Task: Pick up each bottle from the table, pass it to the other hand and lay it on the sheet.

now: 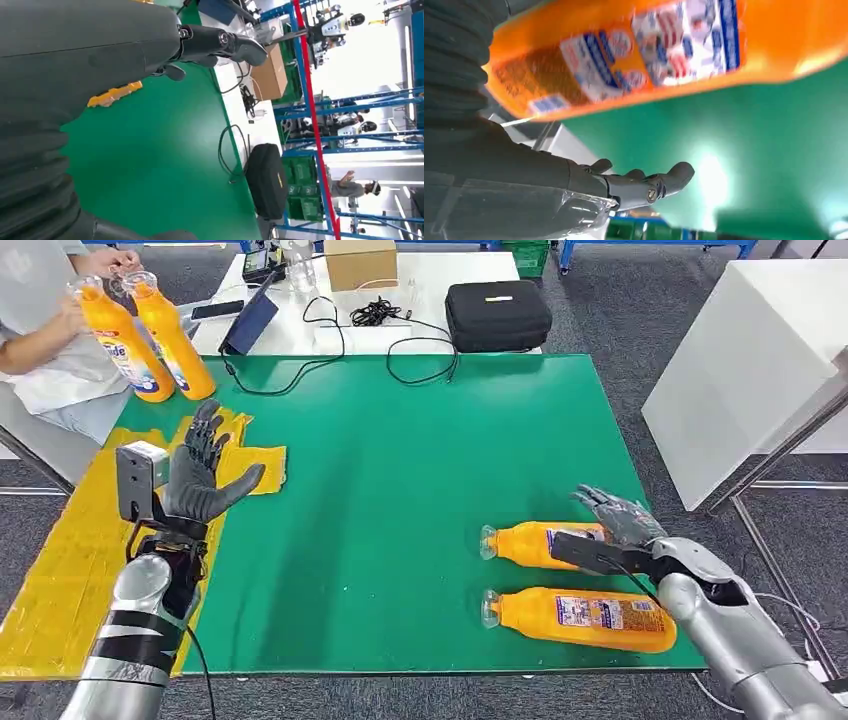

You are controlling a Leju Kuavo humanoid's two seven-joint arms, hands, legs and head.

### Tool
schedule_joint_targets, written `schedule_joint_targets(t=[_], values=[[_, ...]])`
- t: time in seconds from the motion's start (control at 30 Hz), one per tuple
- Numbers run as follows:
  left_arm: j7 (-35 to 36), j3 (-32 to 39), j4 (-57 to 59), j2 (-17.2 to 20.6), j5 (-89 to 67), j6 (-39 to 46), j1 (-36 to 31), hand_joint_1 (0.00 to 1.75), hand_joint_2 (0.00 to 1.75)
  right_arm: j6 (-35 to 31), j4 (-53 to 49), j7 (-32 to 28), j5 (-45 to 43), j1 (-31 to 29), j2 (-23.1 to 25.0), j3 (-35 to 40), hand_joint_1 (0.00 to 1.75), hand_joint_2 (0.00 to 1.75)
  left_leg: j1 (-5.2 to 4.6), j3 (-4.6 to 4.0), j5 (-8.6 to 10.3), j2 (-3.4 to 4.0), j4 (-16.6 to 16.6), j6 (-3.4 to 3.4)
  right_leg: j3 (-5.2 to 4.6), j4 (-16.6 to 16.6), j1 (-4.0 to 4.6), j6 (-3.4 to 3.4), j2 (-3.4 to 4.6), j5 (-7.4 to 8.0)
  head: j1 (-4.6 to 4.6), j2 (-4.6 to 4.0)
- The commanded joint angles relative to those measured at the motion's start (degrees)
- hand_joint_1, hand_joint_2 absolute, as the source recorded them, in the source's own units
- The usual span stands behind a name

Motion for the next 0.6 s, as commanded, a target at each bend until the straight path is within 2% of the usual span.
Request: schedule_joint_targets(t=[0.03,0.33,0.43,0.53,0.57,0.6], values=[[-0.1,-2.0,4.6,-0.4,0.2,0.2,-2.2,0.0,1.75,0.7,6.9,-0.3,-1.1,-2.3,0.6,4.3,0.0,1.75,0.04,0.21,-0.1,0.03,0.0,-0.04,0.23,0.0,0.05,-0.05,-0.04,-0.08,0.02,0.0],[-0.1,-2.2,4.8,-0.5,0.3,0.3,-2.4,0.0,1.75,2.2,9.1,0.8,-0.2,-2.6,0.3,5.8,0.0,1.75,0.01,0.14,-0.06,0.03,0.0,-0.02,0.12,0.0,0.02,-0.03,-0.01,-0.05,0.02,0.0],[-0.1,-2.8,6.0,-0.9,0.7,0.2,-3.2,0.0,1.75,4.0,12.6,1.2,1.3,-3.5,-0.5,8.6,0.0,1.75,0.06,0.24,-0.13,0.05,0.0,-0.05,0.25,0.0,0.08,-0.06,-0.03,-0.1,0.0,0.0],[-0.2,-3.6,6.5,-1.3,0.9,0.4,-3.6,0.0,1.75,2.5,19.1,2.6,5.5,-4.6,1.5,11.1,0.0,1.75,0.07,0.26,-0.08,-0.04,0.0,-0.04,0.29,-0.1,0.09,-0.04,-0.1,-0.07,0.0,0.0],[-0.2,-3.9,6.5,-1.4,1.1,0.5,-3.6,0.0,1.75,2.0,21.7,3.3,7.9,-5.0,2.5,12.3,1.75,1.75,0.09,0.31,-0.1,-0.04,0.0,-0.05,0.36,-0.1,0.12,-0.06,-0.12,-0.09,0.02,0.0],[0.0,-4.1,6.9,-1.6,1.2,0.7,-3.9,0.0,1.75,1.4,23.5,4.3,10.2,-5.2,3.2,13.3,1.75,1.75,0.11,0.35,-0.1,-0.01,-0.1,-0.05,0.4,-0.2,0.14,-0.06,-0.08,-0.07,0.02,0.0]])
